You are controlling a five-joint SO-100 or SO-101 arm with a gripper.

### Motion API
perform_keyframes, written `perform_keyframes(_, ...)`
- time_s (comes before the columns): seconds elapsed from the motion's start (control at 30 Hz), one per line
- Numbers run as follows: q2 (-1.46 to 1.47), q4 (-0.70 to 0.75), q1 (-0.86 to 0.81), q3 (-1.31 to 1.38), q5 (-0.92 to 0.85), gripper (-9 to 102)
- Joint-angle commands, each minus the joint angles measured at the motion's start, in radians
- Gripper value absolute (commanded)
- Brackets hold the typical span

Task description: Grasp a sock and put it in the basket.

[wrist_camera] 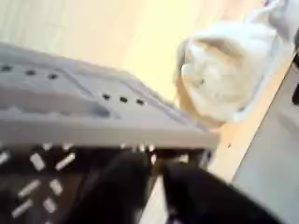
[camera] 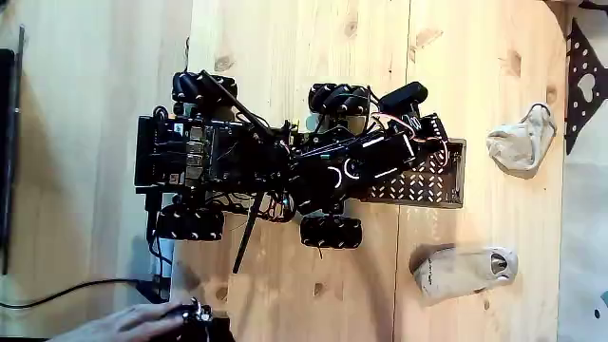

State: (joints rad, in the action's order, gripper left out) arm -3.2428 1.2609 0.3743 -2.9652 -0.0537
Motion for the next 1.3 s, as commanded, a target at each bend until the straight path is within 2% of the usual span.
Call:
perform_keyframes(0.0, -0.005, 0.138, -0.101, 0.002, -0.008, 1)
perform_keyframes(0.17, 0.011, 0.114, -0.138, 0.040, -0.014, 1)
perform_keyframes(0.37, 0.371, -0.124, -0.161, 0.328, 0.055, 0)
perform_keyframes(0.6, 0.888, 0.067, -0.141, 1.074, 0.252, 0)
perform_keyframes(0.7, 1.026, 0.167, -0.132, 1.384, 0.284, 0)
perform_keyframes(0.8, 1.112, 0.204, -0.127, 1.594, 0.285, 0)
perform_keyframes(0.93, 1.154, 0.181, -0.124, 1.726, 0.285, 0)
perform_keyframes(1.13, 1.161, 0.095, -0.081, 1.767, 0.276, 0)
perform_keyframes(1.27, 1.189, 0.114, -0.094, 1.884, 0.253, 0)
